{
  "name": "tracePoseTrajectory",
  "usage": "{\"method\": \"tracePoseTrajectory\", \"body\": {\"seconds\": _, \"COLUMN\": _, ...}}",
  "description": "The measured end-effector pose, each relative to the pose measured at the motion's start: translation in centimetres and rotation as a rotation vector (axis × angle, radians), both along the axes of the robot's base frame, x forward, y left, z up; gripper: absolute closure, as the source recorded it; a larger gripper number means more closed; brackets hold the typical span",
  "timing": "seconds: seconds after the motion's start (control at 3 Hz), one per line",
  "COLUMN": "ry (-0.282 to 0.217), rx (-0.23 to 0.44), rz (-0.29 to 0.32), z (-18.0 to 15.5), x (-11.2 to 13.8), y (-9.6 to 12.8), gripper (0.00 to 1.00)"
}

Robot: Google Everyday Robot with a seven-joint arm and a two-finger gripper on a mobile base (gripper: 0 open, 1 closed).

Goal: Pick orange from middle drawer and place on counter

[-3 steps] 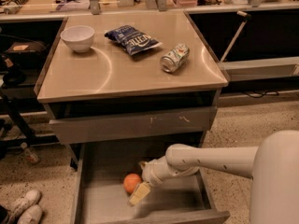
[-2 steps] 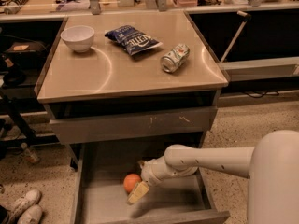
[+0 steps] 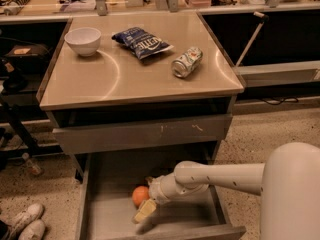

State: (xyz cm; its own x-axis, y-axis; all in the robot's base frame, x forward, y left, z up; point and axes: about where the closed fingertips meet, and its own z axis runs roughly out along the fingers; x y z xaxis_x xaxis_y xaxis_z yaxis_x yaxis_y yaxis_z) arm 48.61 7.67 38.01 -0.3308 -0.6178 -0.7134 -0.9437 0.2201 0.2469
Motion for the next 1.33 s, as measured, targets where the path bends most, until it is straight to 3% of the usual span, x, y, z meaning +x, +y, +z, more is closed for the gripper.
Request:
{"method": "tracePoseTrajectory", "body": {"seconds": 0.33, "ry": 0.001, "rx": 0.000, "rz": 0.000, "z": -0.04, "x": -0.04, "y": 0.02, "gripper": 0.19}}
{"method": "tracePoseTrajectory", "body": {"seconds": 1.33, "ry": 0.001, "rx": 0.000, "rz": 0.000, "z": -0.04, "x": -0.05, "y": 0.02, "gripper": 0.89}}
